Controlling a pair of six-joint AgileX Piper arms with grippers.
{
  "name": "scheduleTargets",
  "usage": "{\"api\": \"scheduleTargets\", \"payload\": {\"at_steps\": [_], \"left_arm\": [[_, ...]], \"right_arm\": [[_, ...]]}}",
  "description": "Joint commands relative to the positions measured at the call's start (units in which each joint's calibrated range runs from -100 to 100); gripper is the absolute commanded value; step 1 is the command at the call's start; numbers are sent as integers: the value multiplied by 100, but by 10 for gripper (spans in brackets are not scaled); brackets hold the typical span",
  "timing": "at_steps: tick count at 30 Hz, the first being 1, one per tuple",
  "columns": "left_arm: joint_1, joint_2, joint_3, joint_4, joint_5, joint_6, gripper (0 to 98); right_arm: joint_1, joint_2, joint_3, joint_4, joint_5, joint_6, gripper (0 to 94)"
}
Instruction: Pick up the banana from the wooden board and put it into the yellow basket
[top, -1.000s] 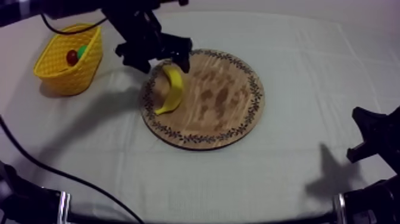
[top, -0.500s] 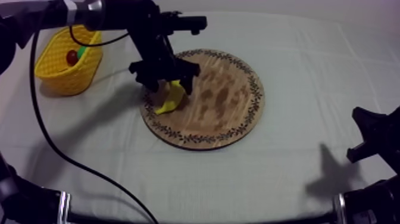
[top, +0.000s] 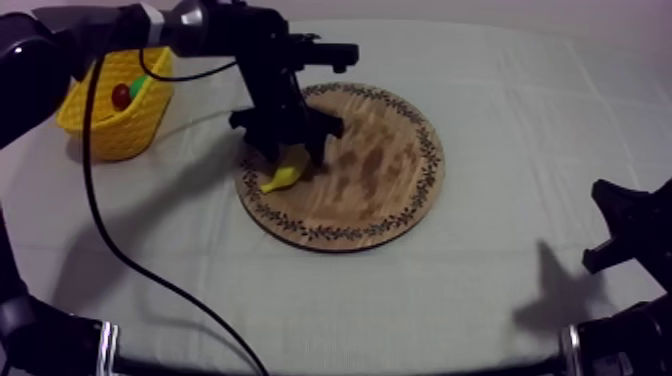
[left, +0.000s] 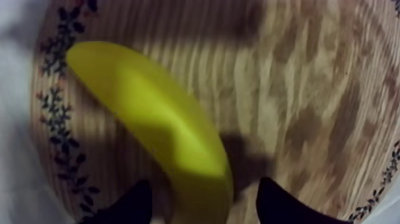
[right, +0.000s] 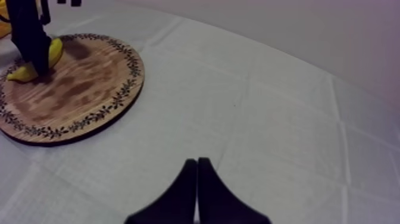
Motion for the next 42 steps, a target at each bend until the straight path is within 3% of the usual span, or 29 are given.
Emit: {"api": "scheduleTargets", "payload": {"at_steps": [1,7,11,16,27,34,42], "left_arm": [[5,102,-97,4,72,-17,601],[-2,229,-211,19,226,40,261],[-27,67,-187,11,345,110,153],[-31,-611,-122,-137,543,300,128],[-276,-3191,132,-757,1221,628,178],[-1156,-4039,165,-833,1449,100,196],[-2148,-3965,-194,-955,1811,-574,165]], "right_arm": [[-1,0,-3,0,0,-9,4],[-1,0,-3,-3,0,-9,4],[-1,0,-3,-3,0,-9,4],[-1,0,-3,-3,0,-9,4],[-1,0,-3,-3,0,-9,4],[-1,0,-3,-3,0,-9,4],[-1,0,-3,-3,0,-9,4]]}}
